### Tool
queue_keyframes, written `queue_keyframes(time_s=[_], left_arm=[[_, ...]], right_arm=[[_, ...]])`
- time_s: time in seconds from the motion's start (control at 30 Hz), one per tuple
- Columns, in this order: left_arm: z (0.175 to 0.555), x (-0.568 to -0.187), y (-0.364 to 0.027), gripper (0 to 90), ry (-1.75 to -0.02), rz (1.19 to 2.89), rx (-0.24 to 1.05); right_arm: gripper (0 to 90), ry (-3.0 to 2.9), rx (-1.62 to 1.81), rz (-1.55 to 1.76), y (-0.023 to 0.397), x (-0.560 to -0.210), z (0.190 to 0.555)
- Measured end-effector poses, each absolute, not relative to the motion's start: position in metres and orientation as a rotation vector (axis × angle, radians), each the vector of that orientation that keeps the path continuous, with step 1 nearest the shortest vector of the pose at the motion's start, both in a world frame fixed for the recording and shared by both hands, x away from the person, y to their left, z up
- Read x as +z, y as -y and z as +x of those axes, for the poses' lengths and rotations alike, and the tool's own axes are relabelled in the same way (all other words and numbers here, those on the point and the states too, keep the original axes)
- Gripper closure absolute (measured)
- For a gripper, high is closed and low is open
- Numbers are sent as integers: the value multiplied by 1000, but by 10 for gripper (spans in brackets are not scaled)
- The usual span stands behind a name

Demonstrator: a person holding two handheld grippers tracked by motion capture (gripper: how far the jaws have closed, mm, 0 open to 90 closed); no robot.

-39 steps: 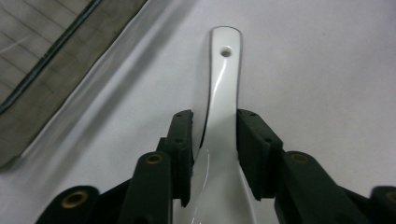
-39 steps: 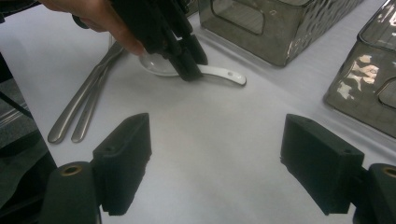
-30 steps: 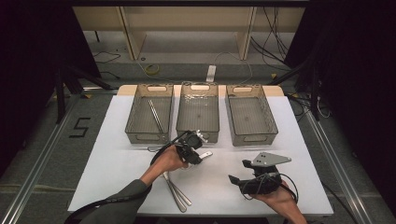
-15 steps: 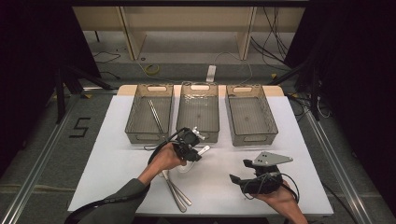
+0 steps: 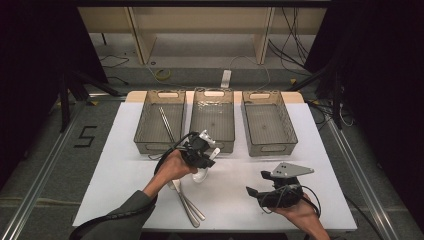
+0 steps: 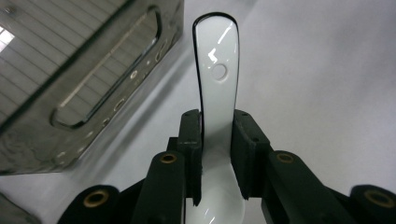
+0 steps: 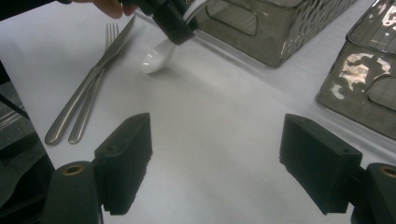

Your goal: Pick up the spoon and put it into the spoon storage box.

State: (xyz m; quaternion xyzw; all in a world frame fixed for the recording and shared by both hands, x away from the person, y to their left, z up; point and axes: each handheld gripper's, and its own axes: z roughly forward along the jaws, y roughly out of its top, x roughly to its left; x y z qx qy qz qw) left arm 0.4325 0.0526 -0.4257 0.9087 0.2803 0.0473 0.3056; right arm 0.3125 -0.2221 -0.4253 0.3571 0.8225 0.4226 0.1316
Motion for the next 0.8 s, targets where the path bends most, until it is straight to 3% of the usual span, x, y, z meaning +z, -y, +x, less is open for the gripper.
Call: queue_keyframes(time_s=[0.17, 0.23, 0.8], left_arm=[[435, -410, -58, 779, -737, 2345, 132], [436, -405, -61, 849, -760, 2303, 117], [450, -382, -76, 850, -803, 2198, 145]], right_arm=[[261, -2380, 1229, 1045, 223, -425, 313], [261, -2381, 1230, 1050, 224, -425, 313], [261, -2386, 1232, 1048, 223, -426, 313]])
